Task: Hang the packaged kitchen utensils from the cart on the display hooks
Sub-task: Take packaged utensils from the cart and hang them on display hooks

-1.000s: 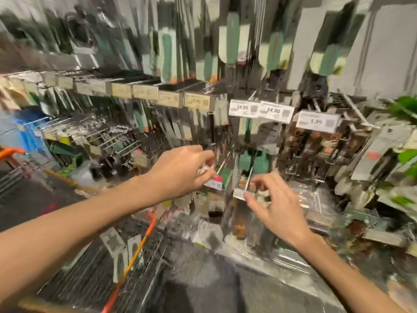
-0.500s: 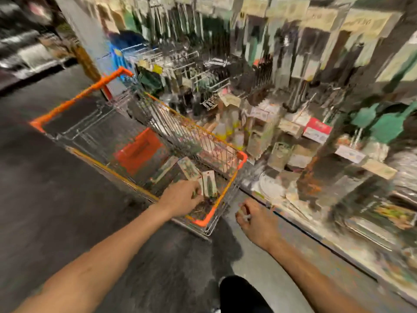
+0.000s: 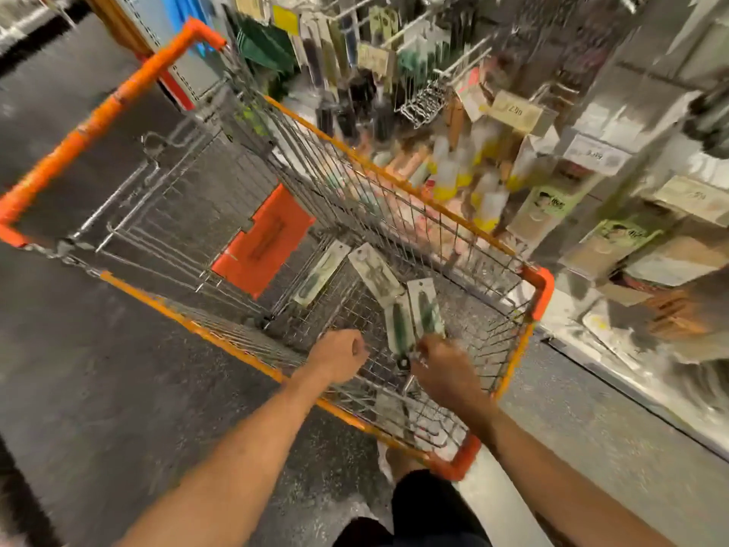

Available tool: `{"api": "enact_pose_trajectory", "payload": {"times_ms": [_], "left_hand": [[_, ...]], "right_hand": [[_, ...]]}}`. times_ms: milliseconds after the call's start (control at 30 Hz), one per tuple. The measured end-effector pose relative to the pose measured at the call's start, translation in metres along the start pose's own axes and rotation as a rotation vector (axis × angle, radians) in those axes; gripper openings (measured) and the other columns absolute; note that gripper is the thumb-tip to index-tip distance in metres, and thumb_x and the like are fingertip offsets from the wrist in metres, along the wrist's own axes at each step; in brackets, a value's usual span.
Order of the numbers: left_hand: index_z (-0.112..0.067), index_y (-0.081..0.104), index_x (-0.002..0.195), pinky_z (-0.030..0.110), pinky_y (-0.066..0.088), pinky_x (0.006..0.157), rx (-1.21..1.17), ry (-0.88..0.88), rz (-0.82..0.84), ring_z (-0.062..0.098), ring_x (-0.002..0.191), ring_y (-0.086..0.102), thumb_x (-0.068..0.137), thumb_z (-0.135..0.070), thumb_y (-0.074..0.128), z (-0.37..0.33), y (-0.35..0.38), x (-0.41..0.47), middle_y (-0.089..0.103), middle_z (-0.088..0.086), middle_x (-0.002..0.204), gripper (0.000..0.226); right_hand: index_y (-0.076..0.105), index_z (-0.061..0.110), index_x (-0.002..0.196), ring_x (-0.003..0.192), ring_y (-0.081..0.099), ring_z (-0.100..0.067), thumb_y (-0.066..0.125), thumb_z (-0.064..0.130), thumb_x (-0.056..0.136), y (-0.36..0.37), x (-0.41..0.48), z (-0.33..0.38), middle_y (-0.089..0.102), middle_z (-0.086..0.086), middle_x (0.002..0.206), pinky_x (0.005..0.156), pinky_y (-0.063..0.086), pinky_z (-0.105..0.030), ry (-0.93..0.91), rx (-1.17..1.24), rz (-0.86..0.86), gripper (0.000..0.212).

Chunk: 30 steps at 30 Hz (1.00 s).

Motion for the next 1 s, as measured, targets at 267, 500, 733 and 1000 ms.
{"api": "enact_pose_trajectory", "payload": {"times_ms": [267,500,733,1000], "left_hand": [[-0.012,0.058,0.114,0.040,0.050,0.091,0.013,-0.080,0.108,0.029,0.103,0.060,0.100,-0.027,0.054,0.068,0.005,0.147,0.064,0.012,0.117,0.021],[-0.009,0.042,0.146,0.044,0.041,0.107,-0.014,-0.148,0.047,0.034,0.132,0.046,0.103,-0.030,0.049,0.140,-0.007,0.262,0.042,0.014,0.150,0.048],[-0.008,0.032,0.149,0.044,0.041,0.100,0.055,-0.117,-0.036,0.036,0.133,0.042,0.101,-0.021,0.052,0.184,0.000,0.320,0.042,0.018,0.146,0.055],[-0.008,0.034,0.145,0.030,0.053,0.067,0.046,-0.094,-0.202,0.031,0.097,0.064,0.102,-0.028,0.051,0.193,0.004,0.341,0.064,0.009,0.101,0.050]], "right_hand": [[0.055,0.006,0.123,0.100,0.063,-0.031,0.056,0.024,0.096,0.071,0.121,-0.044,0.066,-0.014,0.116,0.082,0.054,-0.037,0.259,-0.047,0.155,0.032],[0.034,0.008,0.146,0.134,0.040,-0.030,0.047,0.017,0.100,0.115,0.221,-0.043,0.039,-0.014,0.148,0.107,0.035,-0.037,0.289,-0.143,0.181,0.049],[0.016,0.006,0.154,0.150,0.013,-0.029,0.049,0.005,0.095,0.135,0.291,-0.057,0.013,-0.014,0.163,0.122,0.016,-0.039,0.421,-0.056,-0.032,0.068],[0.009,0.011,0.155,0.139,0.033,-0.037,0.065,0.029,0.092,0.161,0.328,-0.066,0.021,-0.018,0.158,0.111,0.037,-0.046,0.432,-0.184,-0.026,0.086]]}}
Point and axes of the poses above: each hand's wrist, its own x-axis towards the middle knuckle, its own y-axis out of the palm, z = x × y, the point moved 7 cm from there along x, towards the middle knuckle
